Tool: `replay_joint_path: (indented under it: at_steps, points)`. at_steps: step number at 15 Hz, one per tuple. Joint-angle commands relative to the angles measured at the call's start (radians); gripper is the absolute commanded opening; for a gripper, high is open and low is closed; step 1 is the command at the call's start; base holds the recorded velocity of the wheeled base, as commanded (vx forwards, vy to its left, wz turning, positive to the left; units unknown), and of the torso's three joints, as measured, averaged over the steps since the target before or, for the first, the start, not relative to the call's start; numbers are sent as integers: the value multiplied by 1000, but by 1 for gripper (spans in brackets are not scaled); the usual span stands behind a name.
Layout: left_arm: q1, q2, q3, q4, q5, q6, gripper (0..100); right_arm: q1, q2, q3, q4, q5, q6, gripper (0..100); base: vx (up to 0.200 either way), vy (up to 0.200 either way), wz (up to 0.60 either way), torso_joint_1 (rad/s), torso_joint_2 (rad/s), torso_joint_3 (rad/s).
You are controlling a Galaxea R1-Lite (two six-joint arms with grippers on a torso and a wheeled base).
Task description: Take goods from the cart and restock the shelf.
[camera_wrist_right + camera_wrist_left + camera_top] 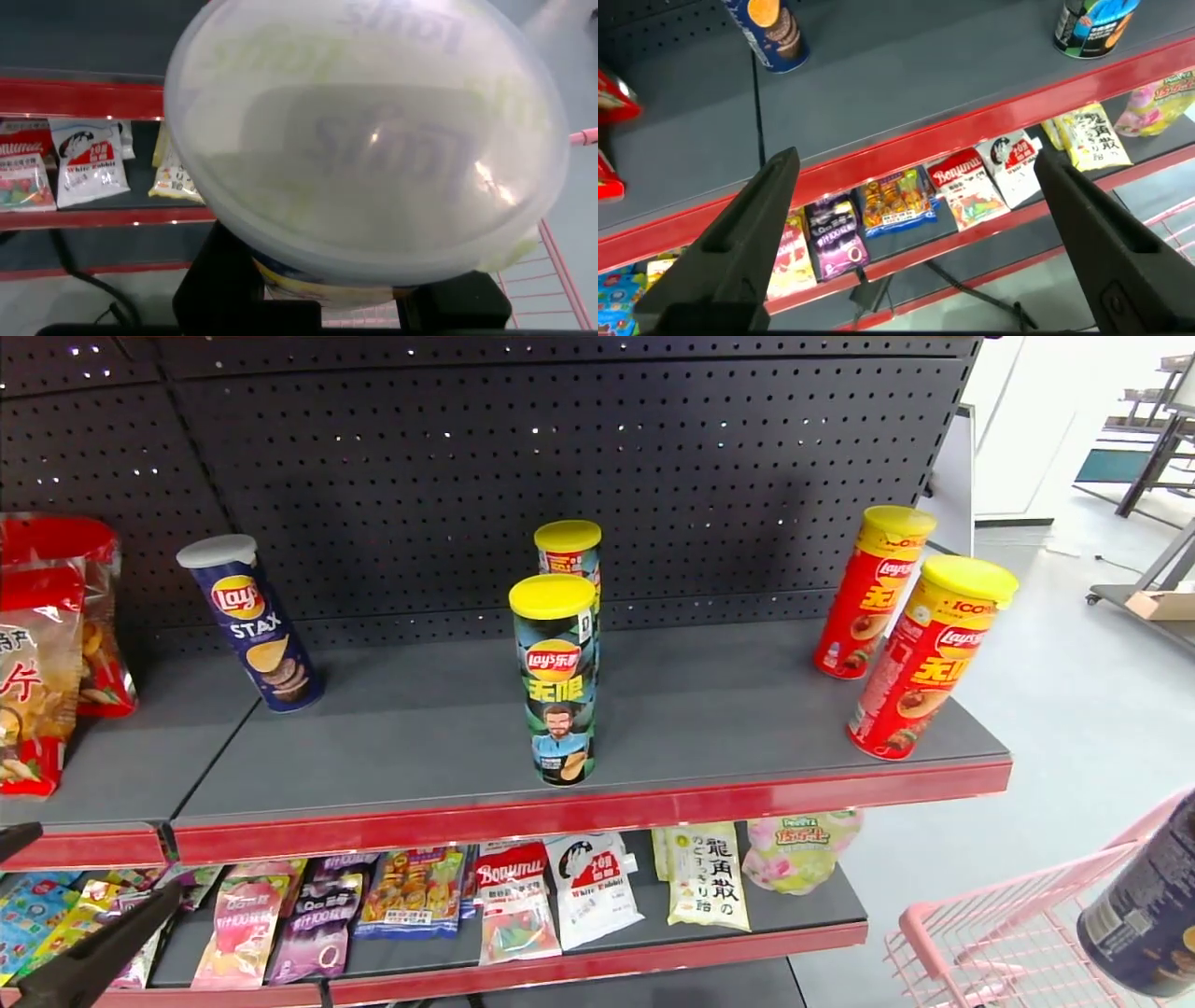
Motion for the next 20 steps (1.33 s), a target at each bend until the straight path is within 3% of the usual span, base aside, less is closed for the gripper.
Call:
replay_joint_path:
  at_steps: [1, 14, 20]
  points:
    - [0, -3, 0, 0, 0, 0, 100, -1, -119, 75, -10, -2, -13, 0, 0, 0, 0, 0, 0, 0]
    - [-1, 31, 6, 0, -3, -5, 100, -7, -145, 91, -13, 1, -24, 0, 0, 0, 0, 0, 0, 0]
    - [-1, 45, 2, -2, -5, 0, 100, -7, -148, 98, -12, 1, -24, 0, 0, 200, 0, 4, 3, 5]
